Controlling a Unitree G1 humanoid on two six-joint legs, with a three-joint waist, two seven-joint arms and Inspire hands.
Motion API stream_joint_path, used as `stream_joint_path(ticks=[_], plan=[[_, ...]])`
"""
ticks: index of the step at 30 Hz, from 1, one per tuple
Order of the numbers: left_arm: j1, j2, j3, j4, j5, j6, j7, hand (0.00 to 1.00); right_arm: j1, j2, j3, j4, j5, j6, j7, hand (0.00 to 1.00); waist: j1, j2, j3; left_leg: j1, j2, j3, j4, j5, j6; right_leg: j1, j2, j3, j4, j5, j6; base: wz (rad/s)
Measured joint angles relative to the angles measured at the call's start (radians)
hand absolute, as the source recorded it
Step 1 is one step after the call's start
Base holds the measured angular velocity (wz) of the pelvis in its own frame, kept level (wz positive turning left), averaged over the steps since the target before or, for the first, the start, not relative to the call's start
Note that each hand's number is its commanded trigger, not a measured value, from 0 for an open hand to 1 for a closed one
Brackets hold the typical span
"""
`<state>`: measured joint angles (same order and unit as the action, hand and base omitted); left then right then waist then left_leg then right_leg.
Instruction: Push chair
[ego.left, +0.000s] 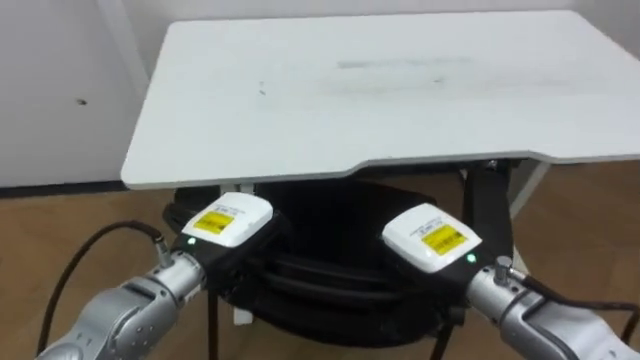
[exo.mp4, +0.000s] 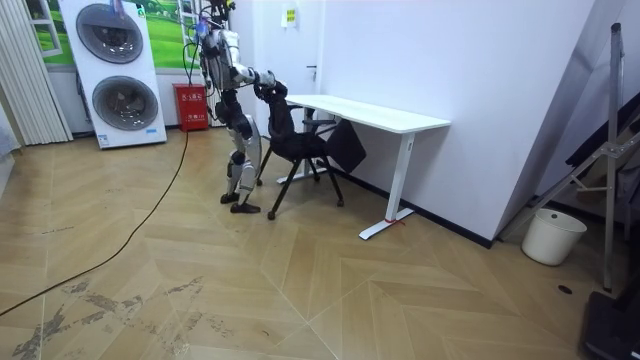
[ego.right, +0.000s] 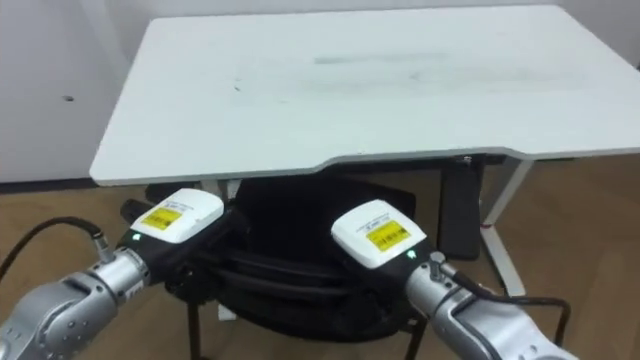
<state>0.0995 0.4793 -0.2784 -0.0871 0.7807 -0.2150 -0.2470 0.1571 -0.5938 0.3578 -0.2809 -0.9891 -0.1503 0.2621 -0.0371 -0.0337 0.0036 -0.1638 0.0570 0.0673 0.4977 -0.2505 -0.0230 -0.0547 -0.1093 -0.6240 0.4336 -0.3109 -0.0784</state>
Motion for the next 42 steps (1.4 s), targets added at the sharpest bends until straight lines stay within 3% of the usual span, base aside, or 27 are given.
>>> stream_joint_path(ticks=[2,4,5,6,7,8,10,12,15,16,17,18,19,20,21,23,30,31,32,33,39,41,42], plan=[[0.002,-0.001,0.002,-0.001,-0.001,-0.002,0.007,1.0,0.0,0.0,-0.008,-0.003,-0.001,0.0,0.0,1.0,0.012,0.001,-0.001,0.02,-0.002,0.038,-0.027,0.0,-0.001,0.004,0.005,-0.009,-0.012,-0.003,0.006,0.61],[0.016,-0.008,0.014,-0.003,-0.001,-0.004,0.033,1.0,0.0,-0.002,-0.011,-0.024,0.001,0.001,0.007,1.0,0.023,0.012,-0.0077,0.039,-0.002,0.056,-0.069,0.008,-0.003,0.004,0.024,-0.013,-0.025,-0.004,0.016,0.2],[0.024,-0.01,0.019,-0.003,-0.001,-0.007,0.036,1.0,0.002,0.006,-0.003,-0.025,0.001,0.009,0.017,1.0,0.043,0.013,-0.0106,0.049,0.004,0.046,-0.095,0.028,-0.006,0.006,0.041,0.009,-0.041,0.002,0.037,-0.32],[0.04,-0.009,0.024,-0.003,0.0,-0.01,0.036,1.0,0.005,0.007,0.003,-0.025,0.001,0.011,0.021,1.0,0.049,0.028,-0.011,0.057,0.007,0.006,-0.121,0.038,-0.016,0.005,0.071,0.074,-0.048,0.023,0.069,-0.31],[0.049,-0.01,0.029,-0.005,-0.001,-0.012,0.037,1.0,0.006,0.008,0.004,-0.029,0.001,0.011,0.023,1.0,0.043,0.035,-0.0107,0.057,0.005,-0.013,-0.128,0.044,-0.018,0.004,0.088,0.129,-0.054,0.031,0.076,-0.05],[0.053,-0.019,0.028,-0.005,0.0,-0.011,0.037,1.0,0.006,0.001,0.004,-0.04,0.001,0.012,0.034,1.0,0.04,0.038,-0.0117,0.064,-0.005,-0.03,-0.146,0.06,-0.021,0.001,0.105,0.188,-0.063,0.039,0.066,0.15],[0.06,-0.023,0.031,-0.005,0.009,-0.008,0.038,1.0,0.006,-0.001,0.004,-0.046,0.0,0.012,0.049,1.0,0.046,0.037,-0.0133,0.078,-0.017,-0.028,-0.181,0.08,-0.025,0.009,0.103,0.169,-0.089,0.043,0.06,0.15],[0.058,-0.018,0.03,-0.005,0.01,-0.01,0.038,1.0,0.006,-0.001,0.007,-0.049,0.0,0.009,0.051,1.0,0.04,0.032,-0.0143,0.091,-0.018,-0.029,-0.223,0.101,-0.031,0.023,0.11,0.152,-0.126,0.058,0.034,0.21],[0.062,-0.013,0.03,-0.005,0.01,-0.014,0.036,1.0,0.013,0.0,0.013,-0.051,0.0,0.009,0.051,1.0,0.042,0.022,-0.0157,0.113,-0.02,-0.025,-0.264,0.125,-0.034,0.037,0.114,0.147,-0.147,0.064,0.025,0.06],[0.063,-0.013,0.029,-0.005,0.01,-0.015,0.034,1.0,0.015,0.0,0.013,-0.051,0.0,0.009,0.051,1.0,0.042,0.02,-0.0162,0.118,-0.02,-0.022,-0.268,0.128,-0.034,0.04,0.115,0.149,-0.15,0.064,0.026,0.04],[0.067,-0.015,0.027,-0.005,0.01,-0.015,0.032,1.0,0.02,0.001,0.013,-0.051,0.0,0.012,0.052,1.0,0.043,0.02,-0.0196,0.124,-0.016,-0.013,-0.277,0.133,-0.033,0.046,0.122,0.16,-0.161,0.068,0.044,-0.03],[0.07,-0.015,0.026,-0.005,0.01,-0.014,0.032,1.0,0.02,0.001,0.013,-0.051,0.0,0.013,0.057,1.0,0.045,0.023,-0.0215,0.123,-0.01,-0.013,-0.278,0.139,-0.03,0.046,0.138,0.209,-0.162,0.078,0.071,-0.06],[0.073,-0.015,0.026,-0.005,0.01,-0.015,0.032,1.0,0.021,0.001,0.015,-0.051,0.0,0.015,0.058,1.0,0.045,0.025,-0.0221,0.123,-0.006,-0.014,-0.277,0.141,-0.032,0.046,0.149,0.256,-0.162,0.083,0.079,-0.09],[0.079,-0.016,0.027,-0.005,0.01,-0.017,0.032,1.0,0.022,0.0,0.017,-0.051,0.0,0.019,0.061,1.0,0.044,0.026,-0.0236,0.124,-0.001,-0.013,-0.275,0.141,-0.032,0.044,0.163,0.308,-0.165,0.09,0.074,-0.09],[0.083,-0.02,0.028,-0.005,0.01,-0.016,0.032,1.0,0.021,0.001,0.017,-0.051,0.0,0.02,0.066,1.0,0.045,0.028,-0.0276,0.125,-0.006,0.0,-0.277,0.141,-0.032,0.047,0.16,0.295,-0.176,0.096,0.063,-0.06],[0.081,-0.019,0.027,-0.005,0.01,-0.015,0.032,1.0,0.022,0.0,0.019,-0.053,0.0,0.02,0.067,1.0,0.042,0.029,-0.0277,0.131,-0.007,0.015,-0.29,0.141,-0.032,0.048,0.161,0.29,-0.183,0.102,0.053,0.02],[0.079,-0.017,0.021,-0.005,0.01,-0.01,0.032,1.0,0.022,0.001,0.02,-0.053,0.0,0.02,0.075,1.0,0.038,0.028,-0.0218,0.145,-0.012,0.014,-0.3,0.14,-0.031,0.068,0.159,0.286,-0.204,0.109,0.041,0.01],[0.079,-0.017,0.021,-0.005,0.01,-0.011,0.032,0.76,0.022,0.001,0.019,-0.053,0.0,0.019,0.076,0.71,0.035,0.027,-0.0198,0.145,-0.013,0.014,-0.3,0.14,-0.03,0.074,0.159,0.28,-0.216,0.109,0.041,0.07],[0.075,-0.017,0.021,-0.005,0.01,-0.012,0.032,0.08,0.022,0.001,0.015,-0.055,0.0,0.018,0.076,0.49,0.033,0.026,-0.0147,0.145,-0.015,0.014,-0.299,0.139,-0.028,0.074,0.157,0.276,-0.217,0.107,0.039,0.1],[0.069,-0.017,0.021,-0.005,0.01,-0.013,0.034,0.0,0.022,0.001,0.011,-0.057,0.0,0.019,0.076,0.0,0.03,0.024,-0.0082,0.143,-0.017,0.014,-0.295,0.138,-0.027,0.073,0.154,0.27,-0.216,0.104,0.034,0.1],[0.068,-0.033,0.028,-0.012,-0.008,0.005,0.037,0.0,0.022,0.004,-0.004,-0.074,0.003,0.035,0.09,0.0,0.021,0.026,-0.0058,0.136,-0.017,0.058,-0.284,0.14,-0.018,0.059,0.143,0.263,-0.211,0.101,0.026,0.02],[0.068,-0.051,0.034,-0.012,-0.077,0.033,0.023,0.0,0.022,0.023,-0.012,-0.096,0.037,0.044,0.101,0.0,0.023,0.027,-0.0055,0.134,-0.018,0.071,-0.285,0.141,-0.013,0.06,0.14,0.263,-0.211,0.101,0.026,0.02],[0.068,-0.06,0.033,-0.014,-0.107,0.041,0.01,0.0,0.021,0.054,-0.024,-0.113,0.069,0.044,0.101,0.0,0.028,0.029,-0.0048,0.133,-0.018,0.072,-0.284,0.139,-0.011,0.06,0.139,0.263,-0.211,0.101,0.026,0.04]])
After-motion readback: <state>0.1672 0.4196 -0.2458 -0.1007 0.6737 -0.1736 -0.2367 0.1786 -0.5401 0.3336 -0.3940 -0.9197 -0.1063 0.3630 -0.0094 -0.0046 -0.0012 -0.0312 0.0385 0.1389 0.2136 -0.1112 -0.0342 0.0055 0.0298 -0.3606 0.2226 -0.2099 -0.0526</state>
